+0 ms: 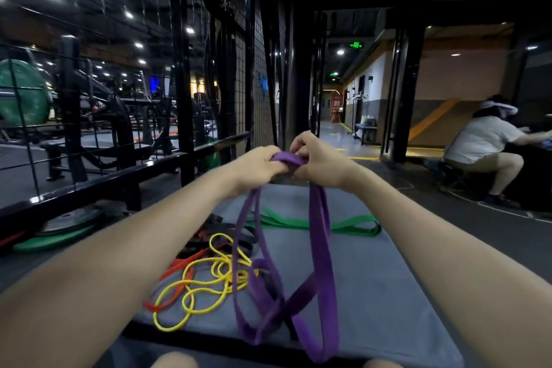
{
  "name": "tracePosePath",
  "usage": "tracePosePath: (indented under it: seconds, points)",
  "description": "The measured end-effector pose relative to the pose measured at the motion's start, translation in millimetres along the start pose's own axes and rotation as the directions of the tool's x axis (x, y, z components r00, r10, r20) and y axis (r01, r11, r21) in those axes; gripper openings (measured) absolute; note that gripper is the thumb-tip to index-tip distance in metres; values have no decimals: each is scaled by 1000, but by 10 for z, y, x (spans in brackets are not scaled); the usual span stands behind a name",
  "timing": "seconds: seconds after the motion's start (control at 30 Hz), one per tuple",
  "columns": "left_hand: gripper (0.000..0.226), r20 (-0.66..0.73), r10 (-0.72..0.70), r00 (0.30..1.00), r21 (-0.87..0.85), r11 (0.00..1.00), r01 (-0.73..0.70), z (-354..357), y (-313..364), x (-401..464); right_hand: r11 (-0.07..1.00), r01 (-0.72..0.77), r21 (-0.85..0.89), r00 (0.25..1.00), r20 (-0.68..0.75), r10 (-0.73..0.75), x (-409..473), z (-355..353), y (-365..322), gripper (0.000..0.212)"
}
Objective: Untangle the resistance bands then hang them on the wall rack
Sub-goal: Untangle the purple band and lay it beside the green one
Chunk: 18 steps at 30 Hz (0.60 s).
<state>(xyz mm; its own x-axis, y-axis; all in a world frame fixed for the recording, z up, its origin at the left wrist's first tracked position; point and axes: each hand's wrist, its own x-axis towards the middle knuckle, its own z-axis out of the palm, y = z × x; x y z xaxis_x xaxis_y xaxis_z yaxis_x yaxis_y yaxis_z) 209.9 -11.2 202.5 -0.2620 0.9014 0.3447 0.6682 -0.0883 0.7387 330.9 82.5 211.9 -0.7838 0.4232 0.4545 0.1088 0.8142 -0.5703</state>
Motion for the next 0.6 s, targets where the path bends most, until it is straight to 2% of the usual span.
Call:
tracePosePath:
  seconds: [0.07, 0.13, 0.27, 0.33, 0.4, 0.47, 0.53, 0.6]
  points:
    - [8, -50, 13, 999, -54, 998, -16, -92, 11, -40, 983, -12, 185, 1000, 15, 10, -46, 143, 102, 30]
    - [12, -151, -18, 988, -142, 990, -4, -216, 19, -74, 946, -35, 322, 999, 45, 22, -80, 300, 191, 21]
    - [19, -269, -76, 960, -287, 958, -4, -464, -25, -137, 883, -137, 449, 979, 197, 52, -101, 476, 240, 19]
    - [22, -296, -101, 950, -336, 942, -4, -551, -80, -178, 906, -88, 415, 988, 151, 27, -44, 446, 174, 20]
    - [20, -288, -120, 950, -329, 944, 19, -624, -154, -207, 947, -32, 320, 999, 19, 27, 18, 334, 67, 20]
    - [14, -244, -129, 961, -252, 965, 66, -683, -208, -234, 990, 25, 142, 994, -110, -10, 67, 169, -64, 16]
    - [11, -190, -134, 973, -159, 982, 104, -709, -221, -250, 997, 62, -39, 985, -161, -67, 116, -11, -194, 10]
    - [8, -152, -132, 979, -151, 982, 109, -696, -186, -258, 985, 87, -148, 978, -176, -113, 172, -161, -315, 11]
